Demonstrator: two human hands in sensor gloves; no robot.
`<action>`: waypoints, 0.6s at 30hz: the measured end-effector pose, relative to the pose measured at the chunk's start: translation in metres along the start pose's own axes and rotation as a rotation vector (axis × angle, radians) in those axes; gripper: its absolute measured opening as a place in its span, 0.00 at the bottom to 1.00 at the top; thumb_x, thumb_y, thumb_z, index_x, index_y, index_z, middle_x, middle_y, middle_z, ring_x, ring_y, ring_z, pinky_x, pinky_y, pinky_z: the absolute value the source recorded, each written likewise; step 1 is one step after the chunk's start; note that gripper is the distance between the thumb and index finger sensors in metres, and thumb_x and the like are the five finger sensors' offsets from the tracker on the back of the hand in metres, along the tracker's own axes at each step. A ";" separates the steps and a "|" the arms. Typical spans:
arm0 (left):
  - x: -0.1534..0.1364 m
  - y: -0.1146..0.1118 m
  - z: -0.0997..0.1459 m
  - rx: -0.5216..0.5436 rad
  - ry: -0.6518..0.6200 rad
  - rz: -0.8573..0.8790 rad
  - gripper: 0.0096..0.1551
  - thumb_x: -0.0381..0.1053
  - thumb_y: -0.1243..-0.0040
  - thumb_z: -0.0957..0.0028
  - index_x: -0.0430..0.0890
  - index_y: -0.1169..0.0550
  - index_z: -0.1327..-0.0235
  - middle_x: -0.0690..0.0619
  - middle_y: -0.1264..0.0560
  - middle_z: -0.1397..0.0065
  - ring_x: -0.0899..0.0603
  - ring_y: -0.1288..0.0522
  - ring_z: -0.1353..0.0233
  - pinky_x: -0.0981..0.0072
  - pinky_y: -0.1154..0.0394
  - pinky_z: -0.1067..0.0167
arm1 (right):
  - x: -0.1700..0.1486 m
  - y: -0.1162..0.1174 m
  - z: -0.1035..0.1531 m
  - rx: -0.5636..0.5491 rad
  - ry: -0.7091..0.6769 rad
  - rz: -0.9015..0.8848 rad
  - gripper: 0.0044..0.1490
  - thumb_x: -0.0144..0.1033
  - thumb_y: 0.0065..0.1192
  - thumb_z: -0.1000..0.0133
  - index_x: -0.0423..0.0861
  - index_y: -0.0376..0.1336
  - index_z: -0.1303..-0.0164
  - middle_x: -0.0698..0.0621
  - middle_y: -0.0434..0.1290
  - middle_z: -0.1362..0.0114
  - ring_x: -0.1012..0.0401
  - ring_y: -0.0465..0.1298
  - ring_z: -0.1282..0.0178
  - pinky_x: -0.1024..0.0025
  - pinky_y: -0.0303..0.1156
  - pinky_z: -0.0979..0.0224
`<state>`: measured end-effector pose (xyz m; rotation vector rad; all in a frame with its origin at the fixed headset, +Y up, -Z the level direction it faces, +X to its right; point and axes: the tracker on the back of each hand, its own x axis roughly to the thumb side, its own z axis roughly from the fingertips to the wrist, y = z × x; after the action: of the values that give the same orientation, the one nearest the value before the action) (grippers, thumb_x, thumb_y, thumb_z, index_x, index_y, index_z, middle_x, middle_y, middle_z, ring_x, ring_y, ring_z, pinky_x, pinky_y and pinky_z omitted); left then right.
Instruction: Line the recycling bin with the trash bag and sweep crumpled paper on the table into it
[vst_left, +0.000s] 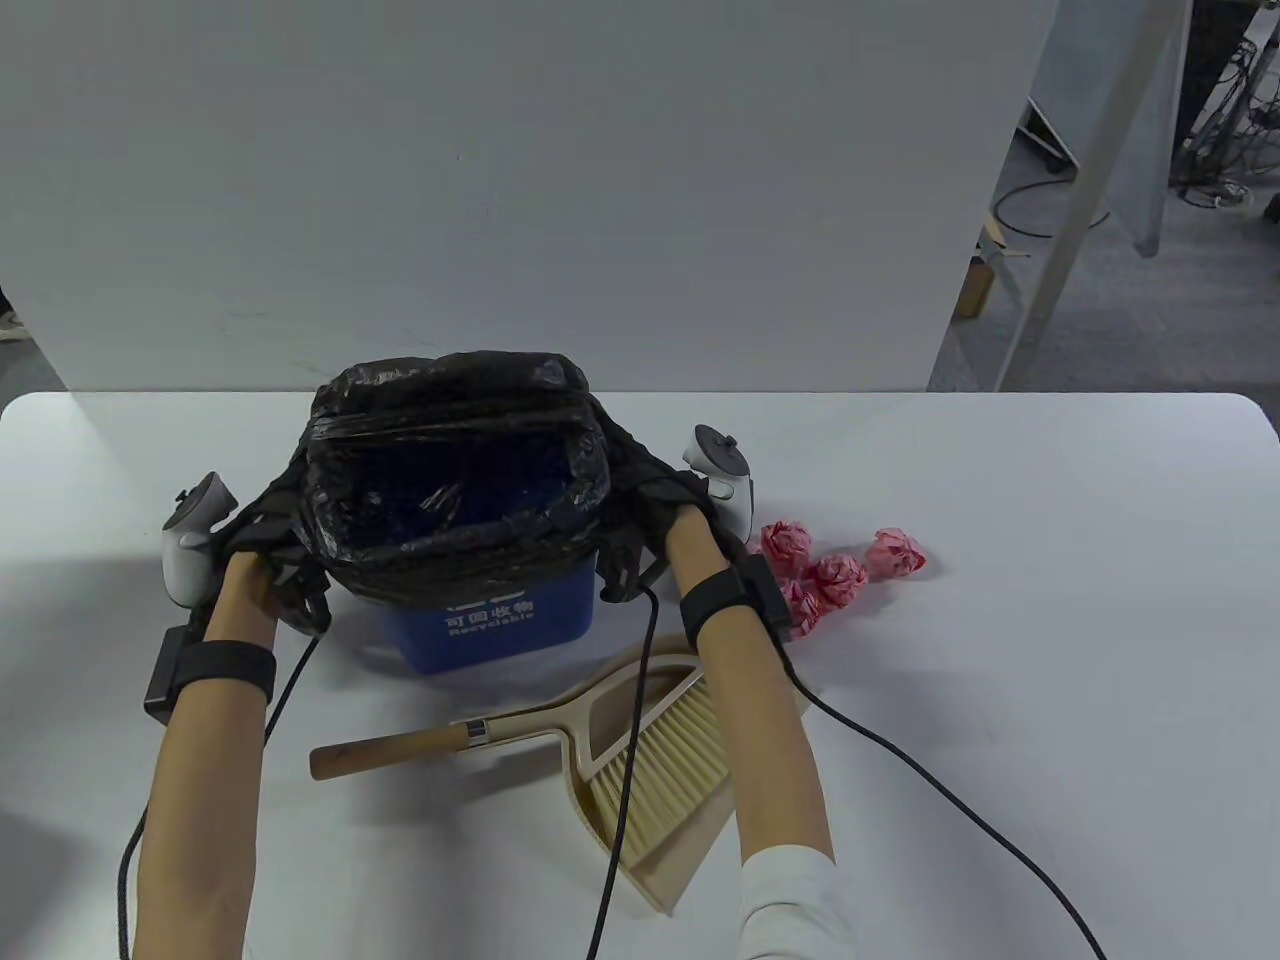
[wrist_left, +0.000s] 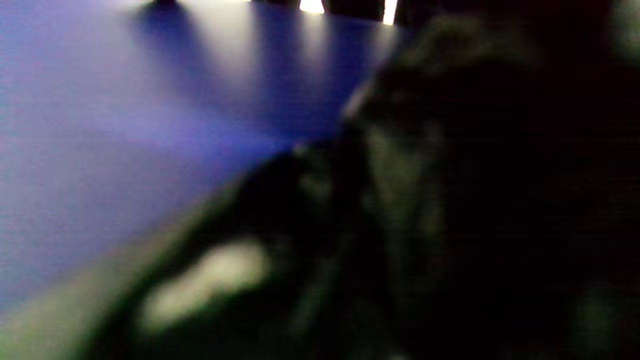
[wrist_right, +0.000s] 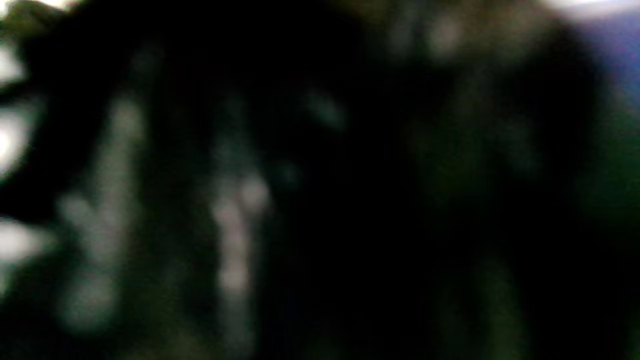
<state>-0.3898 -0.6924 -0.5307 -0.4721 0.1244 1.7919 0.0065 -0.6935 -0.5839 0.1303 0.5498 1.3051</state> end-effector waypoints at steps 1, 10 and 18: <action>0.000 0.001 0.000 0.005 0.009 -0.006 0.35 0.74 0.54 0.34 0.65 0.36 0.14 0.54 0.44 0.10 0.32 0.49 0.10 0.18 0.42 0.29 | 0.001 0.001 0.000 -0.007 0.006 0.016 0.37 0.58 0.43 0.32 0.55 0.47 0.15 0.47 0.50 0.07 0.31 0.44 0.16 0.24 0.42 0.26; -0.003 0.003 -0.005 0.113 0.078 -0.060 0.33 0.72 0.53 0.33 0.61 0.32 0.18 0.54 0.36 0.13 0.34 0.41 0.11 0.24 0.36 0.28 | 0.005 -0.002 -0.003 -0.053 0.045 0.071 0.37 0.60 0.41 0.32 0.53 0.51 0.15 0.48 0.55 0.09 0.32 0.51 0.16 0.24 0.45 0.26; -0.006 0.005 -0.012 0.109 0.099 -0.052 0.35 0.73 0.52 0.33 0.60 0.33 0.16 0.51 0.35 0.13 0.29 0.42 0.12 0.23 0.36 0.28 | 0.001 -0.011 -0.010 -0.080 0.060 0.048 0.33 0.59 0.41 0.31 0.51 0.58 0.21 0.48 0.62 0.13 0.32 0.56 0.18 0.26 0.50 0.25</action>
<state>-0.3898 -0.7030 -0.5403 -0.4818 0.2753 1.7011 0.0121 -0.6978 -0.5972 0.0379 0.5473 1.3792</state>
